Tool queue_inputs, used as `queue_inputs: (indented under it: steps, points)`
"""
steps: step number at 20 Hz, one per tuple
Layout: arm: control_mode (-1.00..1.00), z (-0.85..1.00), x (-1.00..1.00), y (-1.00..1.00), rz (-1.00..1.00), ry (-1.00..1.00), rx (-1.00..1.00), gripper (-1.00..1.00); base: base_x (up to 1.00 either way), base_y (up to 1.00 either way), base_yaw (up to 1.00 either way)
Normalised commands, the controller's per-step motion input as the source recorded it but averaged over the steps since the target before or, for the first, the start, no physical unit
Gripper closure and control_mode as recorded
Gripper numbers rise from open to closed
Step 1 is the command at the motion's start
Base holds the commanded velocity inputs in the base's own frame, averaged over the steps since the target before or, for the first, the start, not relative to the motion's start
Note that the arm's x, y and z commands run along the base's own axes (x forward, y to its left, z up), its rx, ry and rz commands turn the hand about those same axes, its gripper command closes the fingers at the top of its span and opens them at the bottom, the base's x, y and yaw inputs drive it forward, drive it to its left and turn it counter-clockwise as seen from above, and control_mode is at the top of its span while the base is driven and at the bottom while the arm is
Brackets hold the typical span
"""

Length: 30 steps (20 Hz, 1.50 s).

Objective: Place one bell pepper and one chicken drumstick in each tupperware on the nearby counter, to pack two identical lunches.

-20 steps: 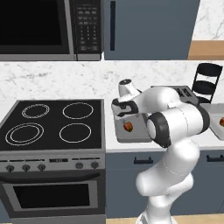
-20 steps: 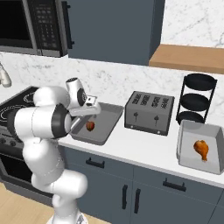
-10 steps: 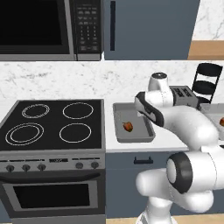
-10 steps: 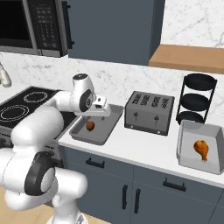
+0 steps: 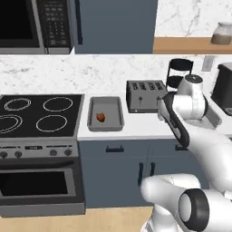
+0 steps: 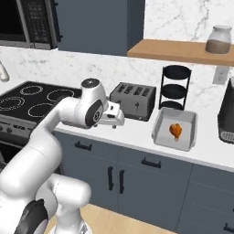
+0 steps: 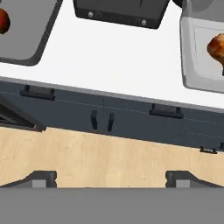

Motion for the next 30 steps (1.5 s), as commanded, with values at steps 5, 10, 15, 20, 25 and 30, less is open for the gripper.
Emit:
queue_inputs:
  steps: [5,10,15,20,25,30]
  points:
    - [1.0,0.0,0.0,0.0,0.0,0.0,0.0,-1.0,-1.0,-1.0,0.0]
    - [1.0,0.0,0.0,0.0,0.0,0.0,0.0,-1.0,-1.0,-1.0,-0.01]
    - [1.0,0.0,0.0,0.0,0.0,0.0,0.0,-1.0,-0.99,-1.0,-0.14]
    - [1.0,0.0,0.0,0.0,0.0,0.0,0.0,-1.0,-0.04,-1.0,-0.45]
    - [1.0,0.0,0.0,0.0,0.0,0.0,0.0,-1.0,0.7,-1.0,-0.41]
    - [1.0,0.0,0.0,0.0,0.0,0.0,0.0,-1.0,1.0,-1.0,-0.23]
